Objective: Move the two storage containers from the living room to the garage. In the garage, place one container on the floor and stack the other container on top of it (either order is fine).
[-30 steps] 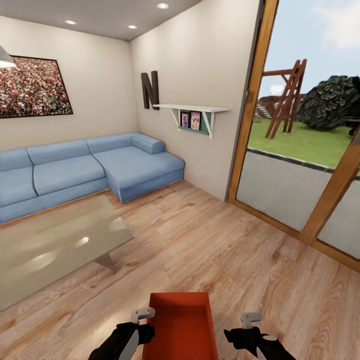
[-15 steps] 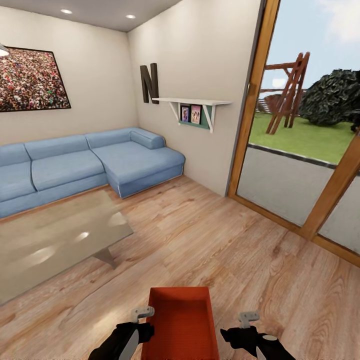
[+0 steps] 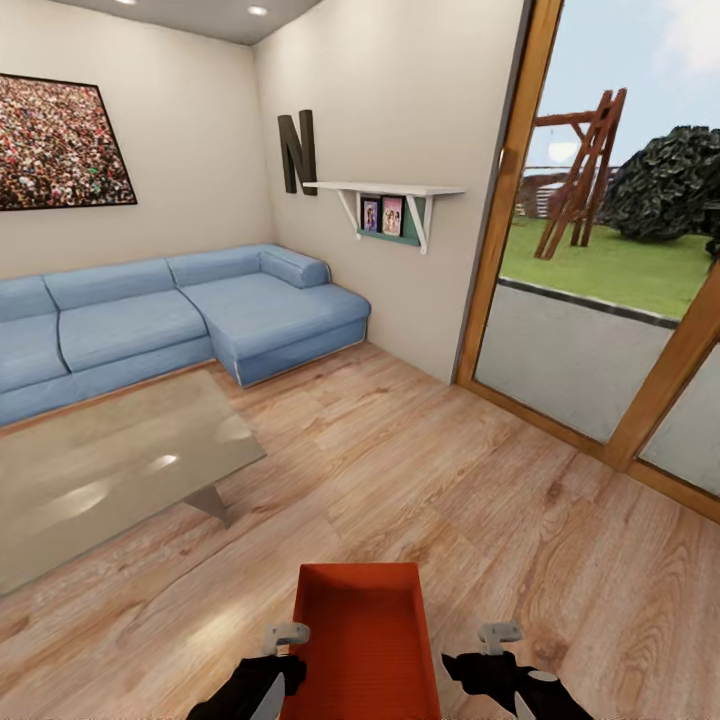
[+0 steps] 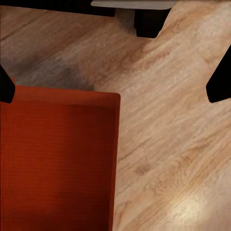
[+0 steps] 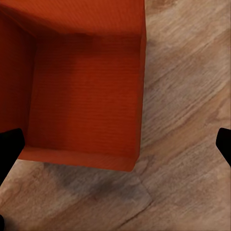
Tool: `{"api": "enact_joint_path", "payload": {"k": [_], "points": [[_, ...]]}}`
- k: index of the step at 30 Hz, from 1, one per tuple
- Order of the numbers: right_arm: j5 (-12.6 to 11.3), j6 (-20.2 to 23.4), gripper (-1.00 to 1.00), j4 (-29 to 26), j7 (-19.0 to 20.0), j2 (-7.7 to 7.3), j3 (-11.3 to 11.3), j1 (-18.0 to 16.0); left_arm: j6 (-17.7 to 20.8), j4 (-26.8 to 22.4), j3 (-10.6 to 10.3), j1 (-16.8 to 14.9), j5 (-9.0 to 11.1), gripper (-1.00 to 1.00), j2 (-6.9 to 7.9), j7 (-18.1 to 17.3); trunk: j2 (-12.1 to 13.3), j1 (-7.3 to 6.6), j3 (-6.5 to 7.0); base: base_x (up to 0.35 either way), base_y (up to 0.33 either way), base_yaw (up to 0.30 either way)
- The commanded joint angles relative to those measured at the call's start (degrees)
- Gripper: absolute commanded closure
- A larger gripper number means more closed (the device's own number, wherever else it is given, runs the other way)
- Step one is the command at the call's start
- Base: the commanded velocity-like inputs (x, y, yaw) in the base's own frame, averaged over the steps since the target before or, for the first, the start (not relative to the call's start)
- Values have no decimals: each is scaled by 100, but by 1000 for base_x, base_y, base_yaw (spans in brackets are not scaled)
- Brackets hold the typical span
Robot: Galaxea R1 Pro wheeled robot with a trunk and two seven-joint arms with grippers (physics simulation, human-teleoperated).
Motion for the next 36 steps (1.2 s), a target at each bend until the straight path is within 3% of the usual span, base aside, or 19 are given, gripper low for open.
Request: {"api": "enact_joint_path", "payload": {"k": [1, 6, 10, 15, 23, 36], "points": [[-21, 34, -100, -10, 18, -1, -2, -1, 25, 23, -42, -1, 62, -100, 4, 44, -45, 22, -33, 0, 0, 0], [-22, 29, -100, -8, 18, 2, -4, -1, 23, 74, -50, -1, 75, -100, 16, 33, -245, 132, -169, 0, 0, 0], [-22, 28, -100, -8, 18, 1, 1, -1, 14, 60, -44, -1, 79, -100, 28, -198, -285, 154, -220, 0, 0, 0], [-22, 27, -100, -8, 18, 2, 2, -1, -11, 3, -42, -1, 92, -100, 7, -338, -285, 154, -234, 0, 0, 0], [-13, 27, -100, -8, 18, -2, 2, -1, 232, -958, -57, -8, 65, -100, -20, -503, -285, 154, -235, 0, 0, 0], [10, 19, -100, -120, 14, 2, 3, -1, 395, -1018, -43, -10, 40, -100, 52, -563, -325, 176, -254, 0, 0, 0]]}}
